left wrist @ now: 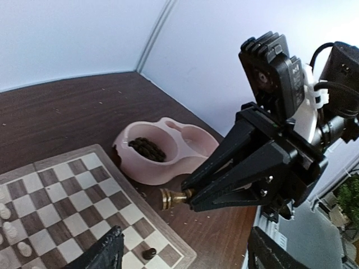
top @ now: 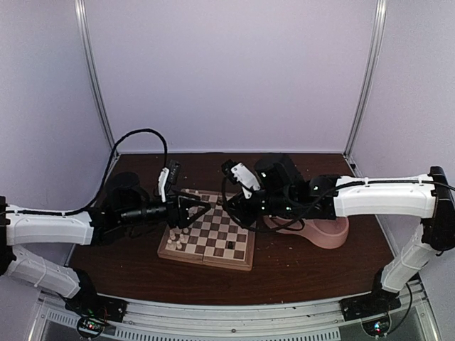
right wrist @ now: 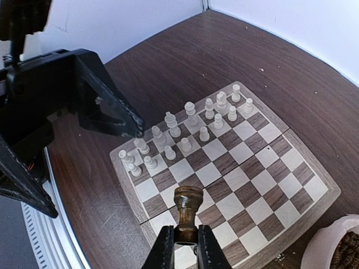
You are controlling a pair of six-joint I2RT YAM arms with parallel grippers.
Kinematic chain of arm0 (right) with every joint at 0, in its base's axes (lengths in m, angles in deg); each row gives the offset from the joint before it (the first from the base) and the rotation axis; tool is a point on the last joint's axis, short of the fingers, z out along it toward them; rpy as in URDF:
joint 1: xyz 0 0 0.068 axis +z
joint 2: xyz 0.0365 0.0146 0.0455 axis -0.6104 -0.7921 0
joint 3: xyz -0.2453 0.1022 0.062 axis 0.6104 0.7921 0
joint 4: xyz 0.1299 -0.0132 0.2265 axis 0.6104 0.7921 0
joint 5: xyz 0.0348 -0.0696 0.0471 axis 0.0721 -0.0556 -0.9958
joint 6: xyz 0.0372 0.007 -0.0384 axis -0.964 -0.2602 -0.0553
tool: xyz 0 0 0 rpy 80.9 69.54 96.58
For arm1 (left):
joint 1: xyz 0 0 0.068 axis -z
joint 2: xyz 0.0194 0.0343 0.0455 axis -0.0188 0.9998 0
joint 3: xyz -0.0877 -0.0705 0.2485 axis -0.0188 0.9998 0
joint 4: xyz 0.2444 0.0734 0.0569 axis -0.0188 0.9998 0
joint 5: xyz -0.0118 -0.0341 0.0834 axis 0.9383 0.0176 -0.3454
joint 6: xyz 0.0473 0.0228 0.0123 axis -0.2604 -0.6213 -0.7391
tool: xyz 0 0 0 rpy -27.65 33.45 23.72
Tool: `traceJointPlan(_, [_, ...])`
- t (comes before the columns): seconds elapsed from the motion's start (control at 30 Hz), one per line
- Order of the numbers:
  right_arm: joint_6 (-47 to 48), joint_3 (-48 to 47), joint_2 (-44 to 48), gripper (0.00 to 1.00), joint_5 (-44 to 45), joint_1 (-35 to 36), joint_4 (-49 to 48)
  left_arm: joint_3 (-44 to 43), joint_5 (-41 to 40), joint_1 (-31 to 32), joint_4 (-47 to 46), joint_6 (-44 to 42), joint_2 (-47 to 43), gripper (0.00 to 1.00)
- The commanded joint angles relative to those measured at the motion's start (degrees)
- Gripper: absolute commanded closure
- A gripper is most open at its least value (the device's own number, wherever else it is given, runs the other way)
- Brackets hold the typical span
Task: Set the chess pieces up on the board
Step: Place the rook at e8.
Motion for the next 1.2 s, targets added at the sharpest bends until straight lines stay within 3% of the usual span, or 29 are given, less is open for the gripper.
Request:
traceJointPlan(0.0, [4.2, -10.1, -4.7, 0.97, 3.4, -0.9, 22.9, 1.2, -10.8, -0.2, 7.7, -8.3, -4.8, 0.24])
traceJointPlan(0.1, [5.0, -16.7, -7.3, 1.0, 8.8, -1.3, 32.9, 1.5, -11.9, -0.2, 10.2, -11.5, -6.7, 0.24])
traceJointPlan(0.3, [8.7, -32.6, -15.6, 1.0, 9.5, -2.1, 51.9, 0.8, -16.0, -0.1, 14.1, -15.6, -6.7, 0.24])
traceJointPlan(0.53, [10.7, -40.1, -24.0, 0.99, 3.9, -5.3, 61.4, -1.8, -18.3, -0.2, 18.7, -17.5, -5.2, 0.24])
traceJointPlan(1.17, [12.4, -37.8, -32.3, 0.97, -3.2, -8.0, 56.3, -0.3, -19.1, -0.2, 17.1, -18.6, -8.2, 0.24])
